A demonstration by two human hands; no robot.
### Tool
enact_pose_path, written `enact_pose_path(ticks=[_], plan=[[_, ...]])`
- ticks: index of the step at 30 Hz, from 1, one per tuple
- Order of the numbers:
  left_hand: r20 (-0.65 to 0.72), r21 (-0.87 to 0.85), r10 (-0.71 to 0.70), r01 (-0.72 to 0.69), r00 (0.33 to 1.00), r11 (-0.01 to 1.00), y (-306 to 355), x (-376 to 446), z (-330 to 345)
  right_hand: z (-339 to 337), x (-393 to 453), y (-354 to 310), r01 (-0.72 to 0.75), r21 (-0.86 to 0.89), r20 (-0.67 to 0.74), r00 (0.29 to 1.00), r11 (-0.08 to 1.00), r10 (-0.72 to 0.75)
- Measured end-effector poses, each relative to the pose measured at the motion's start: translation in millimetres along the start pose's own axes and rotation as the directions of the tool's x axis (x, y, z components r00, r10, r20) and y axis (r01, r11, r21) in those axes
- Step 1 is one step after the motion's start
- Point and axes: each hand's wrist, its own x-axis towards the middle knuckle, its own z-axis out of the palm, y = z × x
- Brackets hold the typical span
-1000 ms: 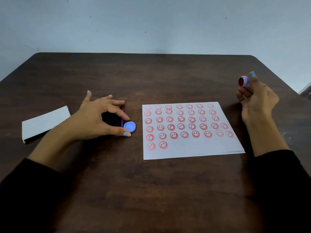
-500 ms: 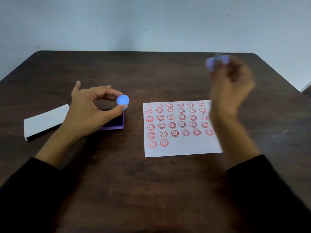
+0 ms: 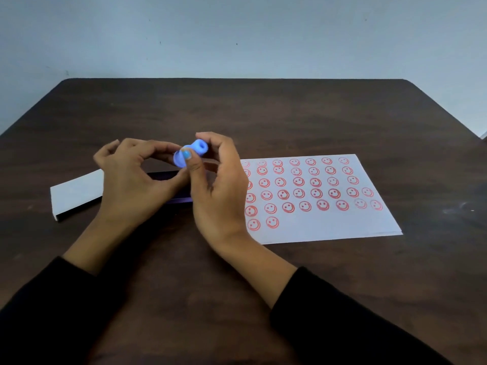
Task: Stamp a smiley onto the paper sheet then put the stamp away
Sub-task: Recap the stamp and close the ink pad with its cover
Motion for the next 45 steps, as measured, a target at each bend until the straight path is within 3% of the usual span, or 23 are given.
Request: enact_pose_path(ticks=[4,17,45], plan=[[-0.032,0.006,0.002,-0.002,0.999,1.0,4,-4,3,-3,0,3,-0.103,0.082,0.034,0.994,0.991,0.1],[-0.048,-0.062,0.033,-0.036,0.998,0.997,3,-8,7,-9,6,10,-0.199,0.151,0.054,0.98,0.968,0.193],[-0.123,-0.06,0.059,-0.067,0.991,0.996,1,-9,13,-6,12,11,-0.218,0.218,0.006,0.975,0.951,0.222]])
